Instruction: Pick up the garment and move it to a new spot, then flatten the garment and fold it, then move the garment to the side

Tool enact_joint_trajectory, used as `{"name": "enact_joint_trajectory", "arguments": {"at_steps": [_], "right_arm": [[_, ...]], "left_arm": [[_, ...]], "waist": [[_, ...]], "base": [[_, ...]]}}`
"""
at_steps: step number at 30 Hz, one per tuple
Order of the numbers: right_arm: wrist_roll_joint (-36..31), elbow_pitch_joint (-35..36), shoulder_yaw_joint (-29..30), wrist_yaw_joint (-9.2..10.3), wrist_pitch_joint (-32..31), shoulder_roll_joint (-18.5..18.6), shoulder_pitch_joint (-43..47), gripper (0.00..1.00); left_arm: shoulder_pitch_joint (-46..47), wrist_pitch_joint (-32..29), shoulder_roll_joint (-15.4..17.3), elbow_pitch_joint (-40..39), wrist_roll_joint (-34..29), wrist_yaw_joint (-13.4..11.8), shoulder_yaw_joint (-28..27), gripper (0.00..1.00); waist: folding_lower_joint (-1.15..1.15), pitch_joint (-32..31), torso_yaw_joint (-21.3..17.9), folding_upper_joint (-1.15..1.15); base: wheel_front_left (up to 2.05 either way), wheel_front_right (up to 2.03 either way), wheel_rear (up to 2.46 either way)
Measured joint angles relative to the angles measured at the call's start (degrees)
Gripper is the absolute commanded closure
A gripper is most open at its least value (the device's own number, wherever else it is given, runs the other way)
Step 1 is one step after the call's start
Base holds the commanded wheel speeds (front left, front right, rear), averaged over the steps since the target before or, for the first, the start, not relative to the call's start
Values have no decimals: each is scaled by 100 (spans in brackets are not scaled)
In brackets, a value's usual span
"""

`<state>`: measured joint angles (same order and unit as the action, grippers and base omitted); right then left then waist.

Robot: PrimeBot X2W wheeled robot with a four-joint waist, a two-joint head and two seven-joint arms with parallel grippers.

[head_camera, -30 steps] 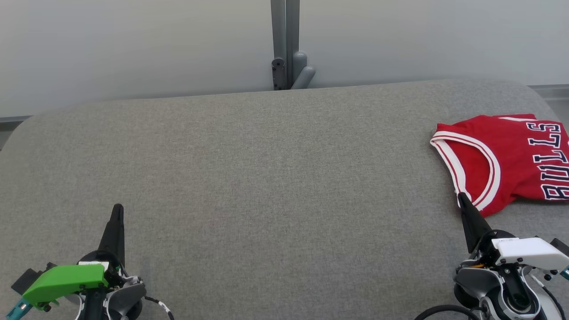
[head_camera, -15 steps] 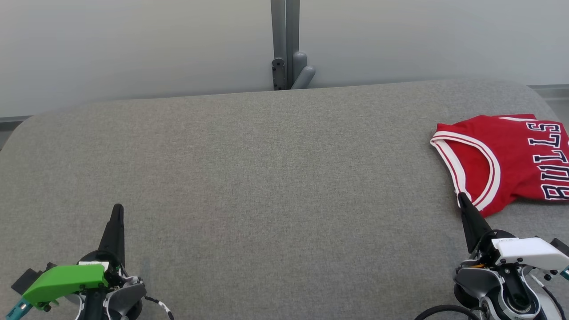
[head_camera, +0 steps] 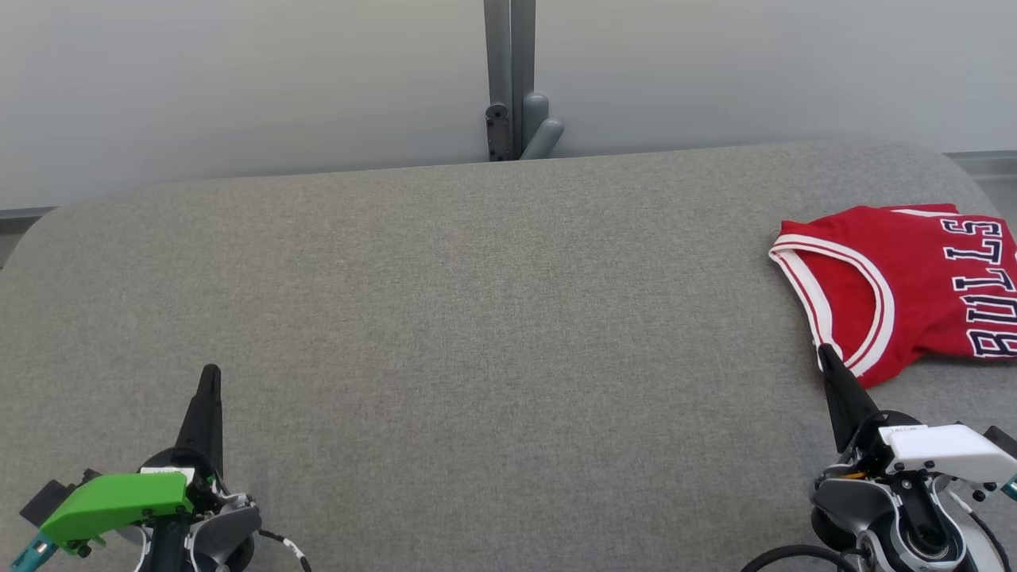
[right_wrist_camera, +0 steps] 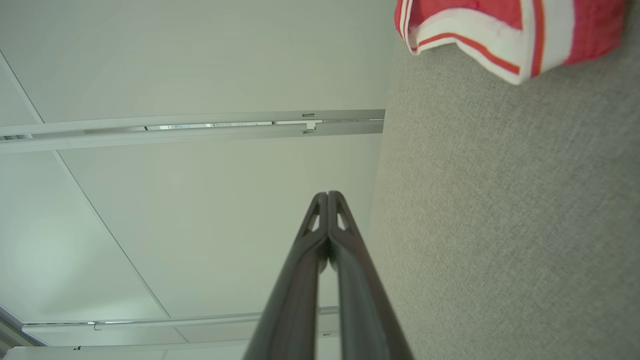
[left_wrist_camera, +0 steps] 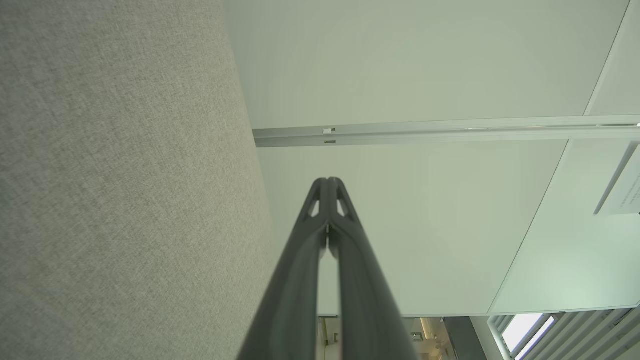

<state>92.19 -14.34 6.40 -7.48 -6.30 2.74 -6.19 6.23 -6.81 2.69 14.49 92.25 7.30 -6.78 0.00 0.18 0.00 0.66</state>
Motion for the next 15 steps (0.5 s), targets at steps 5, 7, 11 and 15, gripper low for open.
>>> {"name": "enact_joint_trajectory", "arguments": {"at_steps": [5, 7, 11, 15], "right_arm": [[1, 0, 0, 0, 0, 0, 0, 100], [1, 0, 0, 0, 0, 0, 0, 100], [1, 0, 0, 0, 0, 0, 0, 100], [1, 0, 0, 0, 0, 0, 0, 100]], "left_arm": [[0, 0, 0, 0, 0, 0, 0, 100], [0, 0, 0, 0, 0, 0, 0, 100], [0, 0, 0, 0, 0, 0, 0, 100], [0, 0, 0, 0, 0, 0, 0, 100]], "waist": [[0, 0, 0, 0], [0, 0, 0, 0], [0, 0, 0, 0], [0, 0, 0, 0]], "base": [[0, 0, 0], [0, 0, 0], [0, 0, 0], [0, 0, 0]]}}
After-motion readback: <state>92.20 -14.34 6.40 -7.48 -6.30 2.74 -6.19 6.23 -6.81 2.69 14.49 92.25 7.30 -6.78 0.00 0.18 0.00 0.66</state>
